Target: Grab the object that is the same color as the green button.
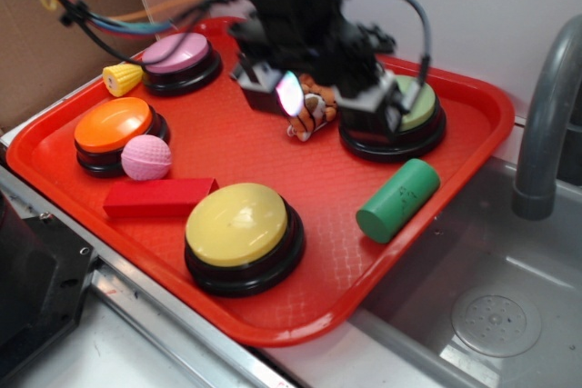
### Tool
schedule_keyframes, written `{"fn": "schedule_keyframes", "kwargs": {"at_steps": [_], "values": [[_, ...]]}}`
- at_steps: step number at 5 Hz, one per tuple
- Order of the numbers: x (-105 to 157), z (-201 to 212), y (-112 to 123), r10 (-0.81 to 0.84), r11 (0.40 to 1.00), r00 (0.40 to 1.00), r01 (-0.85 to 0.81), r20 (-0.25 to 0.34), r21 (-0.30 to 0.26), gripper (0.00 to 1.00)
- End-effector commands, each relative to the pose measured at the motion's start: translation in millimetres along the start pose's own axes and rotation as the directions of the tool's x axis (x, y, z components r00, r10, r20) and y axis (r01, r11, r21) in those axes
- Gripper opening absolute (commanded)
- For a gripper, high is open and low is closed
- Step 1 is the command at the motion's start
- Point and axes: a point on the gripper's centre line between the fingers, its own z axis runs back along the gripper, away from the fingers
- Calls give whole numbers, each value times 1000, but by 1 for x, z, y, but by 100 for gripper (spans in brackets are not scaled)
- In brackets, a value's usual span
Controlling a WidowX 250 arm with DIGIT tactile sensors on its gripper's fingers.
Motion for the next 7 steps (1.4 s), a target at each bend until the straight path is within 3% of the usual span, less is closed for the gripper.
{"fn": "schedule_keyframes", "kwargs": {"at_steps": [1,2,4,5,6,7], "values": [[9,-39,-18,15,999,1000,-16,-21,-33,100],[7,-51,-19,20,999,998,-21,-53,-24,100],[8,-58,-20,16,1000,999,-17,-49,-21,100],[6,-53,-11,37,999,999,-38,-34,-17,35],[5,-50,-7,65,998,998,-65,-16,-18,3],[4,-48,-4,72,997,997,-73,-20,-19,2]]}}
